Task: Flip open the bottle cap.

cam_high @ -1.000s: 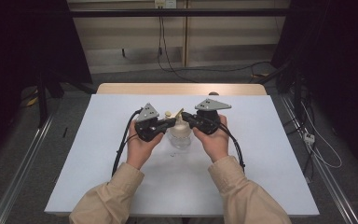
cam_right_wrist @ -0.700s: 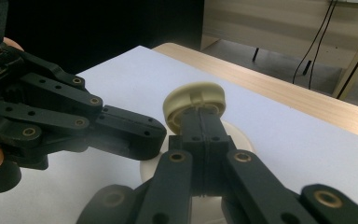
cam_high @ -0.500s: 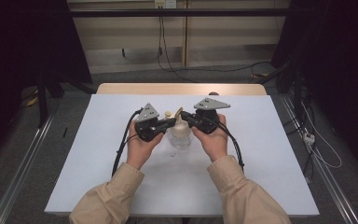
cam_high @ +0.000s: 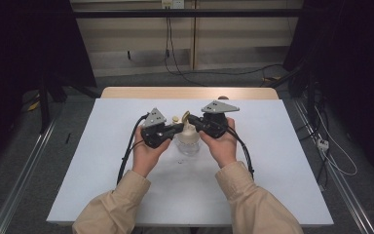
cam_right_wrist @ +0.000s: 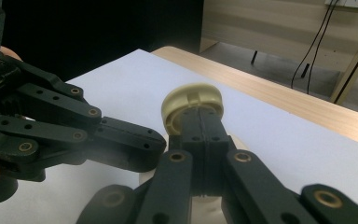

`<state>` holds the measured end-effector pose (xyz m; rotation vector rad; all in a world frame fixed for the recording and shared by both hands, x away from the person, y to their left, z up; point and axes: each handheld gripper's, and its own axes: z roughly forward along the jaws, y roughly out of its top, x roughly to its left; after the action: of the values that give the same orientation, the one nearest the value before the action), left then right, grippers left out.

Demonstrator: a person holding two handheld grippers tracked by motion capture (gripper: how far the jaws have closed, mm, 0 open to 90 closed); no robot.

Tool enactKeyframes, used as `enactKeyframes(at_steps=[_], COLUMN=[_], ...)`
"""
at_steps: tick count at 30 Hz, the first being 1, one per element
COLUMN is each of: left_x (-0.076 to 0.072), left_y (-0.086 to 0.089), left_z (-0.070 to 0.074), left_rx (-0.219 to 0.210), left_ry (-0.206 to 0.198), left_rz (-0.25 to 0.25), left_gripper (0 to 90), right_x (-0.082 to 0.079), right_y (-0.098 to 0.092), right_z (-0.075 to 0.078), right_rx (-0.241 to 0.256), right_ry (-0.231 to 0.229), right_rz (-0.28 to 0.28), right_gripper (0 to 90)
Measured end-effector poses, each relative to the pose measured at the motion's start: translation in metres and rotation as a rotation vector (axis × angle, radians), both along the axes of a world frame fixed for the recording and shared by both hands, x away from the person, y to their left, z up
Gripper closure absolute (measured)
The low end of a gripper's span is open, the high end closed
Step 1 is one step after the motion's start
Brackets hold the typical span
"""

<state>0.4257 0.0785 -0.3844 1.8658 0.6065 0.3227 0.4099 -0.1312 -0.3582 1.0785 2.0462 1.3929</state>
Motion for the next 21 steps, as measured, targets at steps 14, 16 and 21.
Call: enactKeyframes(at_steps=[14, 16, 21], left_x=[-0.0003, 0.0, -0.0002], left_y=[-0.0002, -0.0001, -0.0001], left_z=[0.0001, 0.0001, -0.0001], left_rx=[0.002, 0.003, 0.002], left_ry=[0.0, -0.002, -0.003], left_rz=[0.001, -0.002, 0.0], left_gripper=[90.0, 90.0, 90.0], right_x=[0.0039, 0.0044, 0.0052], right_y=[0.0046, 0.0052, 0.0058], right_z=[0.0008, 0.0013, 0.0013], right_rx=[-0.007, -0.008, -0.008], right_ry=[0.0, -0.003, 0.0], right_rz=[0.001, 0.002, 0.003], right_gripper=[90.0, 90.0, 90.0])
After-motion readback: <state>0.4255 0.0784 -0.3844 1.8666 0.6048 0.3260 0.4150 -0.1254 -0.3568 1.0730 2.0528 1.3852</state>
